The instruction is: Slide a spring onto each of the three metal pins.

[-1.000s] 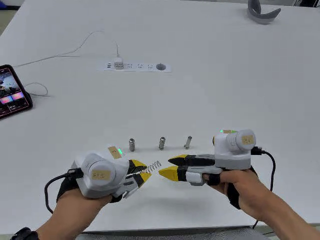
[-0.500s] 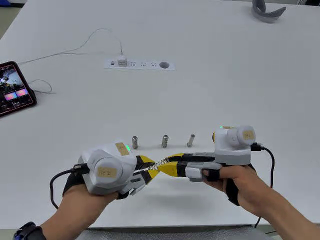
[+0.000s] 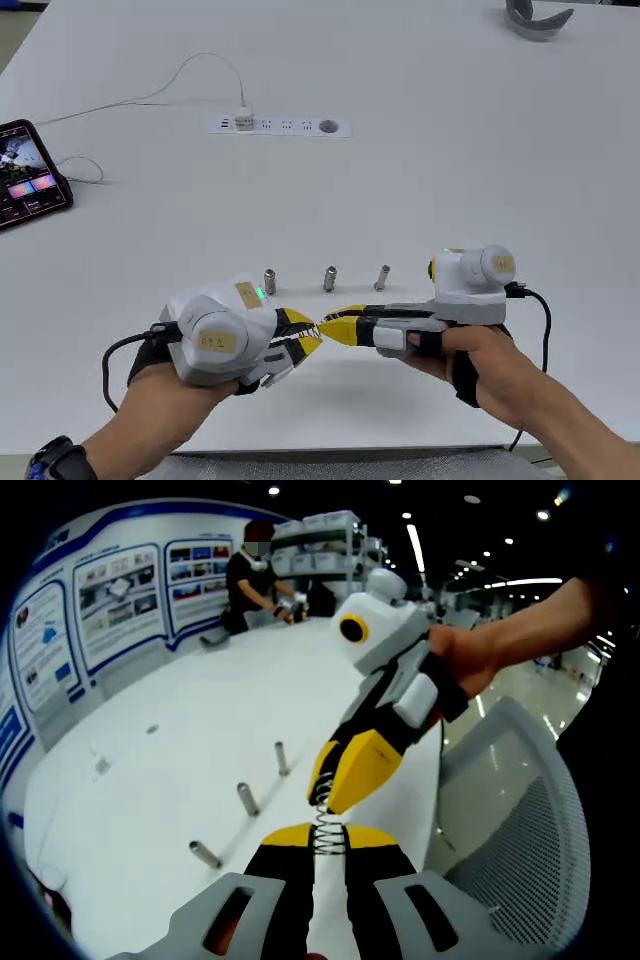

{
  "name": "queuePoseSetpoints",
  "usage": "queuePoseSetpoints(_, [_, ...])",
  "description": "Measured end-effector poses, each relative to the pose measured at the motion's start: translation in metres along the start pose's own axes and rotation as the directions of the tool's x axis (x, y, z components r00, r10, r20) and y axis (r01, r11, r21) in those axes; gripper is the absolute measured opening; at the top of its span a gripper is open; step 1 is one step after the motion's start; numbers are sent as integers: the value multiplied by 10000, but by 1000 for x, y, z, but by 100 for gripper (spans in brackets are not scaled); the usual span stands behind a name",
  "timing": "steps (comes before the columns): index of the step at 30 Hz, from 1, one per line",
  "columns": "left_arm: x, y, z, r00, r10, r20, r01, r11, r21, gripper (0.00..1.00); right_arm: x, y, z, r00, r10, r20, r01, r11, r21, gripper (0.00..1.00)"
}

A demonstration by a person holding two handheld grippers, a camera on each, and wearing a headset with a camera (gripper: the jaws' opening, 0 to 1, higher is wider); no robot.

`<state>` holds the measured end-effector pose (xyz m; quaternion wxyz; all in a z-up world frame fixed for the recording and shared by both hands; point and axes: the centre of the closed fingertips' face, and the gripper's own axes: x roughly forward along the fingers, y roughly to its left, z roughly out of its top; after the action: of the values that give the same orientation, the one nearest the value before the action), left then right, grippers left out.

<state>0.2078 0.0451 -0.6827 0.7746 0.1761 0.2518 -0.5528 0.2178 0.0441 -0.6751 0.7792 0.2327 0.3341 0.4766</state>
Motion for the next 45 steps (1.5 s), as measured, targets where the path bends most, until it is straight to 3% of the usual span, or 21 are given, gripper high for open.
queuePoseSetpoints(10, [2,-1,0,9998,-187,-26,187,9998,90,10,-1,4,2,9999,92,-108,-94,9999,-107,14])
queuePoseSetpoints(15, [3,-1,4,9990,-431,144,432,9991,-57,9,-4,8,8,9996,157,-253,-168,9989,-428,13])
queuePoseSetpoints(18, [3,-1,7,9981,-539,288,544,9984,-152,9,-6,9,10,9982,103,-589,-153,9963,-847,13])
queuePoseSetpoints(25, [4,-3,13,9957,-768,526,782,9966,-244,9,-8,14,12,9831,0,-1829,-390,9770,-2097,12])
queuePoseSetpoints(31, [3,-3,20,9926,-962,734,982,9949,-242,9,-9,20,16,9599,-204,-2797,-731,9447,-3198,12])
queuePoseSetpoints(38, [4,-2,29,9888,-1141,964,1173,9927,-284,9,-11,24,21,9331,-441,-3570,-1126,9068,-4063,12])
queuePoseSetpoints(43, [5,-4,34,9832,-1425,1136,1457,9891,-204,9,-16,25,20,8926,-834,-4430,-1623,8574,-4885,12])
queuePoseSetpoints(45, [6,-7,37,9801,-1605,1167,1627,9866,-93,9,-19,26,19,8718,-976,-4801,-1892,8368,-5137,12])
